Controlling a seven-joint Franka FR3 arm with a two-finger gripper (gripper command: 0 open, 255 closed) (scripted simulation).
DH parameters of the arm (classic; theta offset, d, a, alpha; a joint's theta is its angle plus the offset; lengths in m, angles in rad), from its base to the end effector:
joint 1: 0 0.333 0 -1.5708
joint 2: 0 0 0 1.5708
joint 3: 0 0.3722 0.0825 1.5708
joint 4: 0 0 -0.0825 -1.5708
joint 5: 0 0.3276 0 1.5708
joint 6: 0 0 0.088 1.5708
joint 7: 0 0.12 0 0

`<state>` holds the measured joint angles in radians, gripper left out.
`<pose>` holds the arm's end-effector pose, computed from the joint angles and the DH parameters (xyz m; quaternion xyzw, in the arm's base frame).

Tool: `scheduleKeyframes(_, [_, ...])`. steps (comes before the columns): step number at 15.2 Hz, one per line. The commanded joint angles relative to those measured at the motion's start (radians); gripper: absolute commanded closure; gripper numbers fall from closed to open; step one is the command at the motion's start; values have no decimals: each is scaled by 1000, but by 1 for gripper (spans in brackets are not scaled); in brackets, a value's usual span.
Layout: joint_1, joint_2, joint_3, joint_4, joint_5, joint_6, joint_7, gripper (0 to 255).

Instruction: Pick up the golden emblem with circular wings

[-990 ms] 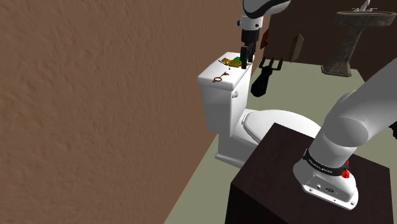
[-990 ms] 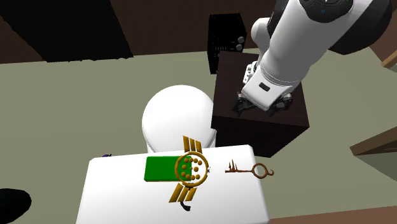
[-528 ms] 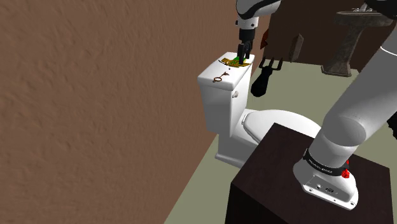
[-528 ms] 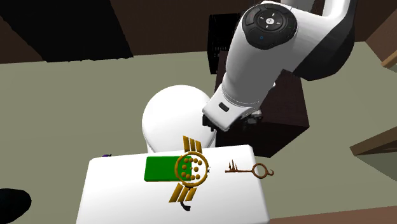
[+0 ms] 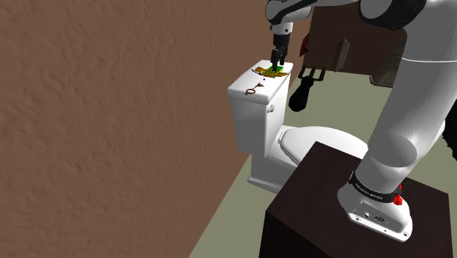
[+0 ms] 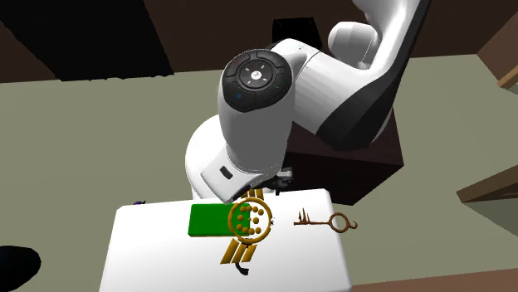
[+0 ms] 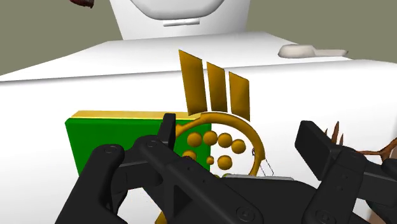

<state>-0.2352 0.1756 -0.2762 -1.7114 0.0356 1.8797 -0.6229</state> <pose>0.5038 -0.2649 0.5443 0.9986 0.0523 -0.0039 0.0057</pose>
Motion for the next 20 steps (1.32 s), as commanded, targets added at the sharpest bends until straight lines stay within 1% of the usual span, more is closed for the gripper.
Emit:
scheduleKeyframes(1, [-9,32,-3,27,11,6,-12,0])
scheduleKeyframes(7, [-10,47,-2,-35,16,82,-15,0])
scheduleKeyframes(9, [-10,49,-2,-40,16,89,-16,0])
scheduleKeyframes(10, [-10,50,-2,-39,17,88,-16,255])
scheduleKeyframes(19, [-10,49,-2,-40,16,89,-16,255])
scheduleKeyframes(20, [-9,46,-2,-31,15,77,-15,255])
